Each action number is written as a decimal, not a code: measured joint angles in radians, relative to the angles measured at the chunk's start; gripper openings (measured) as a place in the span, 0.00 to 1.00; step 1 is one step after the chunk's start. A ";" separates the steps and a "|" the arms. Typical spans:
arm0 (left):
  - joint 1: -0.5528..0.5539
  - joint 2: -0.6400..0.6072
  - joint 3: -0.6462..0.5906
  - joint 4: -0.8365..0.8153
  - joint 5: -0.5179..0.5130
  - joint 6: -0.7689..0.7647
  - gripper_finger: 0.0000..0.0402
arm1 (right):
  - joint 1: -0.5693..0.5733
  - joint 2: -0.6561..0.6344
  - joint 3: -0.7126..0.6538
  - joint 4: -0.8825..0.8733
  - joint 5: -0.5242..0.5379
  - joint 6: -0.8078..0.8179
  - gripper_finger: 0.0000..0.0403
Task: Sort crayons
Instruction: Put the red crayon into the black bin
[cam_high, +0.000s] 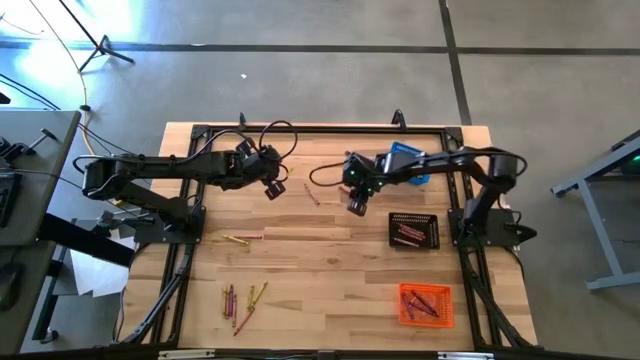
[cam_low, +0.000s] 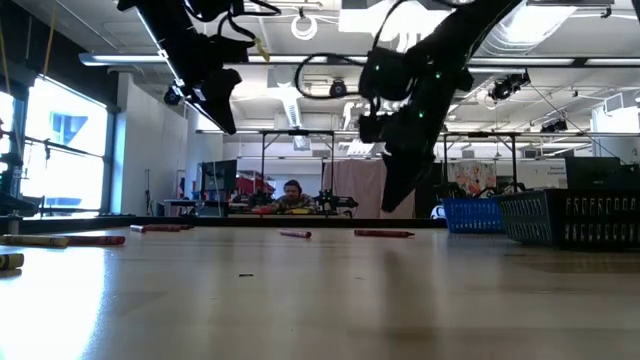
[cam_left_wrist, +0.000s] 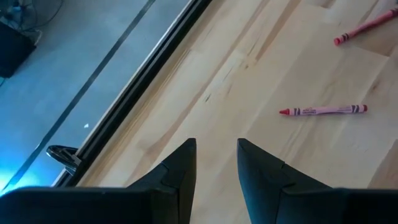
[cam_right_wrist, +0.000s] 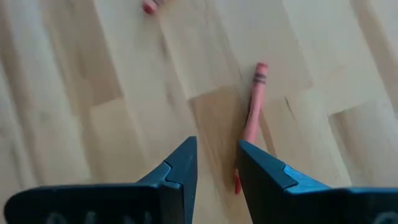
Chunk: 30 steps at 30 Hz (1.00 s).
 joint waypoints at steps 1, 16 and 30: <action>0.000 0.000 0.000 0.000 0.005 0.000 0.25 | -0.008 0.013 0.005 -0.003 -0.007 0.006 0.24; 0.000 0.000 0.000 -0.002 0.022 0.027 0.25 | -0.109 0.052 0.021 -0.003 -0.112 0.091 0.24; 0.000 0.000 0.000 -0.002 0.019 0.050 0.25 | -0.105 0.123 0.022 0.045 -0.080 0.102 0.24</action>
